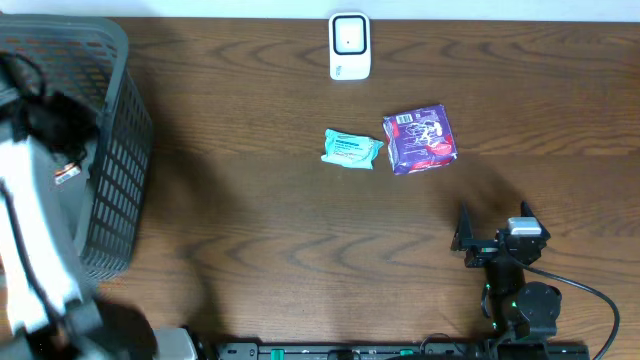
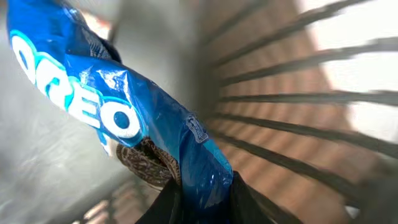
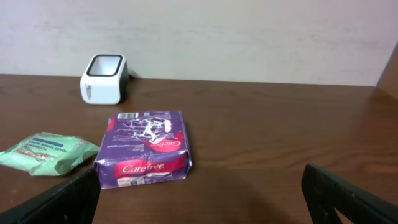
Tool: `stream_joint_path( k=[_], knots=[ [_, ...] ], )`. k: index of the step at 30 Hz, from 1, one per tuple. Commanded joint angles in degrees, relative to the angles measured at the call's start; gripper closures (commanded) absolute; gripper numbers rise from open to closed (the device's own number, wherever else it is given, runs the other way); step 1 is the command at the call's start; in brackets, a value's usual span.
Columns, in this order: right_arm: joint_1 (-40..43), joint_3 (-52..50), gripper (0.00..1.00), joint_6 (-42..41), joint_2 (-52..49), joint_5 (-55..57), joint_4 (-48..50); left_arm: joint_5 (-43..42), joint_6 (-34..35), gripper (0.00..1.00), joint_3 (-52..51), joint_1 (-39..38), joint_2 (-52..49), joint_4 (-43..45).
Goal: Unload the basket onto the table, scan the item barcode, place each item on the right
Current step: 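Reach into the basket and grasp the blue Oreo pack with left gripper, then carry the Oreo pack left of the wipes and release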
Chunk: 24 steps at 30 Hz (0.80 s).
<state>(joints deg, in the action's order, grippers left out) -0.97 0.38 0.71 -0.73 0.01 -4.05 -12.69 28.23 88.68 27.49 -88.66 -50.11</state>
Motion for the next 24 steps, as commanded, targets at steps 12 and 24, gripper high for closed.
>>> stream_joint_path(
  k=[12,24],
  knots=[
    [-0.2,-0.07,0.01,0.66,0.07,0.52,-0.24,-7.78,-9.57,0.93,1.09,-30.62,19.65,2.45],
    [-0.2,-0.07,0.01,0.66,0.07,0.5,-0.24,2.93,-36.65,0.93,-0.52,-57.11,0.09,2.69]
  ],
)
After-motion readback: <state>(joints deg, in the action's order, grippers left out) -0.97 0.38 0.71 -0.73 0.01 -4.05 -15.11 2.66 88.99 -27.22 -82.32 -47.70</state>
